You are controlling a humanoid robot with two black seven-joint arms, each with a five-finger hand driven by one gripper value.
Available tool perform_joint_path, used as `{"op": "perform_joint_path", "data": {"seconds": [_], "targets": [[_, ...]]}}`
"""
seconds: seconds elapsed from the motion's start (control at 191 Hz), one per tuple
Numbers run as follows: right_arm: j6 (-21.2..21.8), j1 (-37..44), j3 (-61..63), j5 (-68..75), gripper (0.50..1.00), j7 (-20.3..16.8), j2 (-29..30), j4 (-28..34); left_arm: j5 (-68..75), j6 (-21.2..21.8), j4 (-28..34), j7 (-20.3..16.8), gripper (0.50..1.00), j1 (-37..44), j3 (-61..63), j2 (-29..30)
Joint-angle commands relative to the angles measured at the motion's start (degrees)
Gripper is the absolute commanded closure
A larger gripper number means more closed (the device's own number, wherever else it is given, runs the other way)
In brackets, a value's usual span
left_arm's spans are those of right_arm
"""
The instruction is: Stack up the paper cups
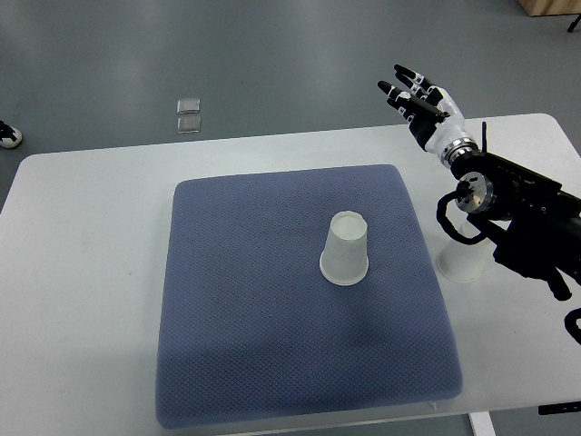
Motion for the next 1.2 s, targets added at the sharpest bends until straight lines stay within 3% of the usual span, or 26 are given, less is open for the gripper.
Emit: {"op": "perform_joint_path", "data": {"seconds": [0.0, 1.195], "targets": [[0.1, -0.02, -0.2, 0.0, 0.587, 0.0, 0.01, -0.22, 0.0, 0.0, 0.0, -0.08, 0.5, 0.0, 0.03, 0.0], [0.1, 2.18, -0.64, -1.58, 0.587, 0.26, -1.57, 1.36, 0.0, 0.08, 0.0, -0.08, 0.5, 0.44, -0.06, 0.0]]}}
